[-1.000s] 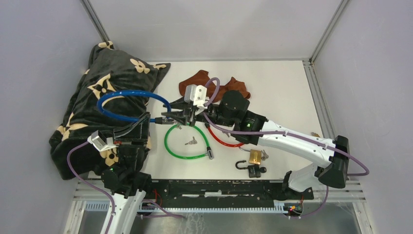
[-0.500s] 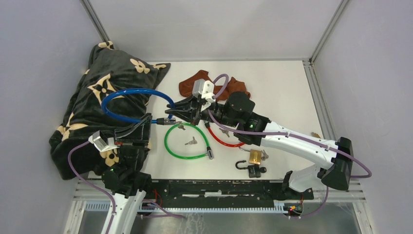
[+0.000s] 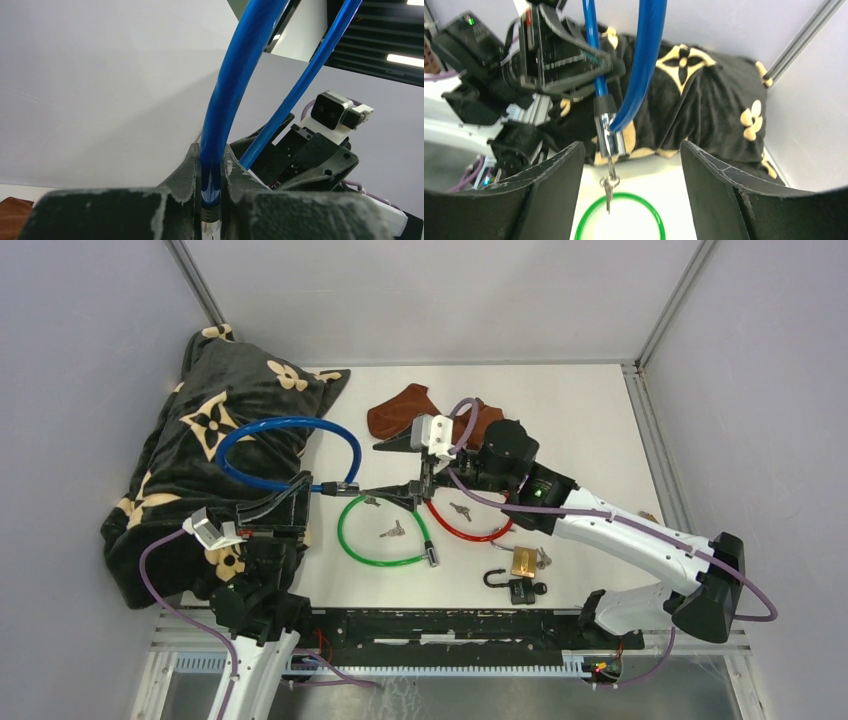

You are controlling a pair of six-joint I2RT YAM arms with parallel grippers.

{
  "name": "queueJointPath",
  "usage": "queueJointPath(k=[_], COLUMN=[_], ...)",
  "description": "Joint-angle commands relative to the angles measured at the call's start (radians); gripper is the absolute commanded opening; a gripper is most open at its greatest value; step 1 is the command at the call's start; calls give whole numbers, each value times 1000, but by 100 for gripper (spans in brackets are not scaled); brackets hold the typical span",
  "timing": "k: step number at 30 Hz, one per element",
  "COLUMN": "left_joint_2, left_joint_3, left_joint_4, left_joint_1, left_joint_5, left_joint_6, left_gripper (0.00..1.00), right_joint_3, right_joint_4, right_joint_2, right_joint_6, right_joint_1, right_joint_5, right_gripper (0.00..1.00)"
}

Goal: Lock with the key
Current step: Lock the lock.

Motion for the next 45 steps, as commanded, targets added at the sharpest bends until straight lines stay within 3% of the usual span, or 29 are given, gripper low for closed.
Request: queueJointPath(k=[1,5,24,26,29,30,37,45], left_joint_2=[-23,-23,-23,-23,-23,-23,-23,-23], left_joint_3=[5,10,7,7,7,8,11,9], left_joint_4=[48,45,44,44,44,44,42,33], left_joint_1=[11,13,16,17,17,17,17,18], left_joint_5=[-12,-9,-8,-7,-9,-9,-19,-26], left_joint_6=[27,26,23,23,23,23,31,38], left_gripper=[2,2,2,2,2,2,2,2], right_joint_3=[-6,11,104,113,118,116,-43,-386], right_joint_4=[-145,-153,-119,-122,-137,-144,-171,-85], right_joint_2=[26,71,178,183,187,186,67,-161], right_joint_6=[-89,-77,4,4,-1,-7,-72,-6], right_joint_1=[-13,-14,-13,-13,-13,-14,-47,-267], right_joint_5=[-105,-113,-171,-168,-155,-149,-6,52], right_gripper=[73,60,53,43,5,0,0,0])
